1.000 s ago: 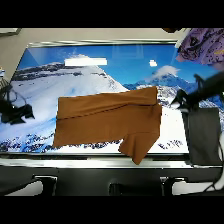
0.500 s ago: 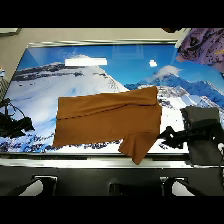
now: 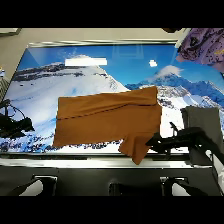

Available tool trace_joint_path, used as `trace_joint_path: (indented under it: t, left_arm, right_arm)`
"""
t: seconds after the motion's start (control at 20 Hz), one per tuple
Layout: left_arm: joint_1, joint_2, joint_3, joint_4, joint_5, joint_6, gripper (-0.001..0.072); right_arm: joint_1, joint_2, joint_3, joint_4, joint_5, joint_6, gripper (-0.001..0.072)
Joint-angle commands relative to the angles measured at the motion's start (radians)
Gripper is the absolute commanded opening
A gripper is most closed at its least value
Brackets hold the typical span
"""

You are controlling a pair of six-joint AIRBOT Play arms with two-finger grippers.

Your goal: Fold the clothes and pants, and hang the long-sleeved shirts on hangers.

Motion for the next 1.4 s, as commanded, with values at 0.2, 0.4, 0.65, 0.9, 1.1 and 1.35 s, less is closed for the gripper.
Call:
trace_joint_path:
  t: [0.2, 0.4, 0.65, 0.9, 1.1, 1.35]
  left_arm:
    - [0.146, 0.002, -0.072, -0.204, 0.034, 0.088, 0.0475]
    - [0.245, -0.002, -0.278, -0.481, 0.122, 0.257, 0.0476]
    - [0.243, -0.011, -0.438, -0.48, 0.154, 0.298, 0.0476]
    - [0.243, -0.014, -0.456, -0.502, 0.2, 0.298, 0.0476]
    - [0.232, -0.014, -0.456, -0.531, 0.241, 0.298, 0.0475]
    - [0.142, -0.09, -0.456, -0.532, 0.242, 0.293, 0.0474]
  right_arm:
    - [0.116, 0.066, 0.012, -0.023, 0.042, 0.084, 0.0024]
    - [0.116, 0.181, 0.018, -0.028, 0.013, 0.13, 0.0025]
    - [0.116, 0.235, 0.018, -0.032, 0.0, 0.155, 0.0025]
    - [0.116, 0.235, 0.018, -0.032, 0.001, 0.152, 0.0025]
    - [0.116, 0.235, 0.018, -0.031, 0.009, 0.152, 0.0025]
    - [0.116, 0.235, 0.021, -0.032, 0.01, 0.153, 0.0026]
